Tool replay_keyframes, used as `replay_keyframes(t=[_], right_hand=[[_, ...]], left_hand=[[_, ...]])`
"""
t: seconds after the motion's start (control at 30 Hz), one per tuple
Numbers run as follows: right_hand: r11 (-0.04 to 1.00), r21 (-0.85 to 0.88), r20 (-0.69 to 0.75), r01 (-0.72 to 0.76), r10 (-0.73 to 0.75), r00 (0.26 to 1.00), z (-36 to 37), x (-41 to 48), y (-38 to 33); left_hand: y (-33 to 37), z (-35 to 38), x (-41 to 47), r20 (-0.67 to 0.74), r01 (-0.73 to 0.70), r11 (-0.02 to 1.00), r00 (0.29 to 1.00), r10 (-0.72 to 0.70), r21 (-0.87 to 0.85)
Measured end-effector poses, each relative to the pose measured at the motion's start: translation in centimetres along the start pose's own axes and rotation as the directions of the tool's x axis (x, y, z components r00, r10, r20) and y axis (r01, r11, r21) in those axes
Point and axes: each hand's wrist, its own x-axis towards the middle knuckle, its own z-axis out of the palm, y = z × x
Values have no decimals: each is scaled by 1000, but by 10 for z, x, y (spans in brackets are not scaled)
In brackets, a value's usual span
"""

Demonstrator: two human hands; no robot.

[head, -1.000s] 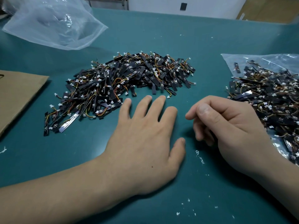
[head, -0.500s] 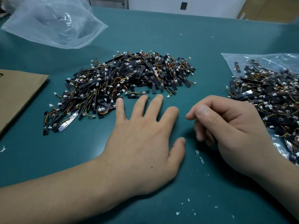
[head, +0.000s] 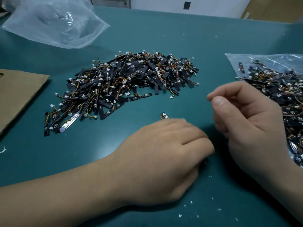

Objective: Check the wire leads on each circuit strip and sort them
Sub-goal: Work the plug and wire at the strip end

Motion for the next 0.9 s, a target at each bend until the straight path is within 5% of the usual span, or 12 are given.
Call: replay_keyframes(t=[0.1,0.23,0.57,0.9], right_hand=[[999,11,5,-45,45,999,-1,1,0],[992,-106,113,-70,82,990,1,0,1],[910,-412,347,32,124,929,6,-3,-5],[895,-443,334,57,105,937,4,-1,-8]], left_hand=[[-4,3,0,-88,158,972,986,-145,172],[-10,3,2,-81,416,891,909,-408,181],[-17,5,5,-89,400,915,914,-395,57],[-20,2,6,-235,259,854,889,-393,-451]])
